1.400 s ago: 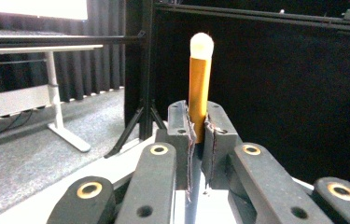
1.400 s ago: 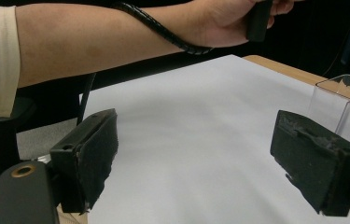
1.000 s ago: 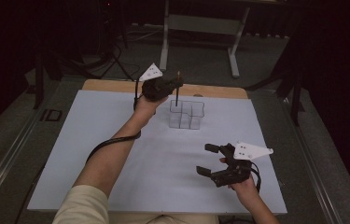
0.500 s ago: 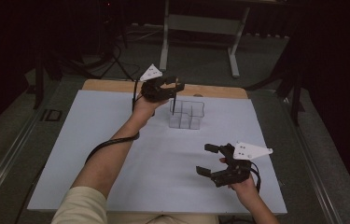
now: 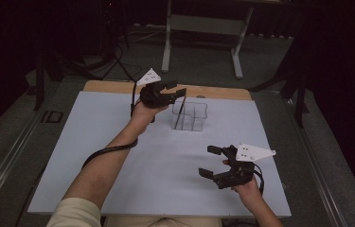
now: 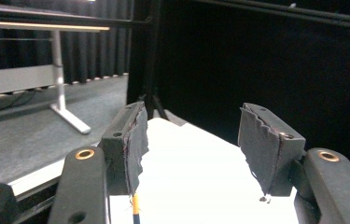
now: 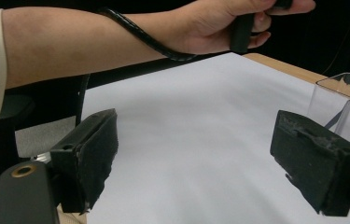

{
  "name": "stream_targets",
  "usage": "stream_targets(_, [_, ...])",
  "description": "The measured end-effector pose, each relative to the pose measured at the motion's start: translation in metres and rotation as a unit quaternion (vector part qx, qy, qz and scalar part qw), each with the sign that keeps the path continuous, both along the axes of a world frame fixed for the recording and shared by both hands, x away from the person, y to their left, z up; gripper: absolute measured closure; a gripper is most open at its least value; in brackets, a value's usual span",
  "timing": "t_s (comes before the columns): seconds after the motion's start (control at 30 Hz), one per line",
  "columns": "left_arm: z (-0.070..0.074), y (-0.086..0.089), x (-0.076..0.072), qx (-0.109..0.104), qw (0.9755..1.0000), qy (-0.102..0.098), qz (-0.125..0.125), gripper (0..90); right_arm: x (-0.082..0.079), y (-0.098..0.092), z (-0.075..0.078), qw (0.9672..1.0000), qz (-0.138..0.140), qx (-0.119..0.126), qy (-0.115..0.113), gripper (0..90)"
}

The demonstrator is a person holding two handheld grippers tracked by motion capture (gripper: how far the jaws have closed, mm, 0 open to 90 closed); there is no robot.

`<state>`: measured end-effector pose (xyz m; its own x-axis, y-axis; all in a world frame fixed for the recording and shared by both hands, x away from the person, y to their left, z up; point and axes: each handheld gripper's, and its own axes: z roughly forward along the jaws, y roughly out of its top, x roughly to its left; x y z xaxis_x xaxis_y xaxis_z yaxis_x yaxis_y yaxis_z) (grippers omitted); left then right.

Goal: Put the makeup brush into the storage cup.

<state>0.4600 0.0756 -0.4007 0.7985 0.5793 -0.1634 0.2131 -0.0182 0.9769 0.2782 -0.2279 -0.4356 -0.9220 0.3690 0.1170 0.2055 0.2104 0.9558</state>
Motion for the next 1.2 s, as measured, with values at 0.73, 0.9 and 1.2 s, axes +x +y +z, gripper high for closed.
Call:
stream_targets(0.73, [0.002,0.023,-0.031,0.025,0.9983,0.011,-0.052,2.8,0.001,0.002,-0.001,1.0000,-0.005,-0.006,0.001,15.2])
stream_targets(0.9, [0.005,0.030,-0.042,0.031,0.9984,0.004,-0.046,2.8,0.001,0.002,-0.001,1.0000,-0.005,-0.007,0.001,15.2])
stream_targets(1.2, [0.008,0.045,-0.062,0.044,0.9982,-0.005,-0.041,2.4,0.001,0.003,-0.001,1.0000,-0.006,-0.006,0.001,15.1])
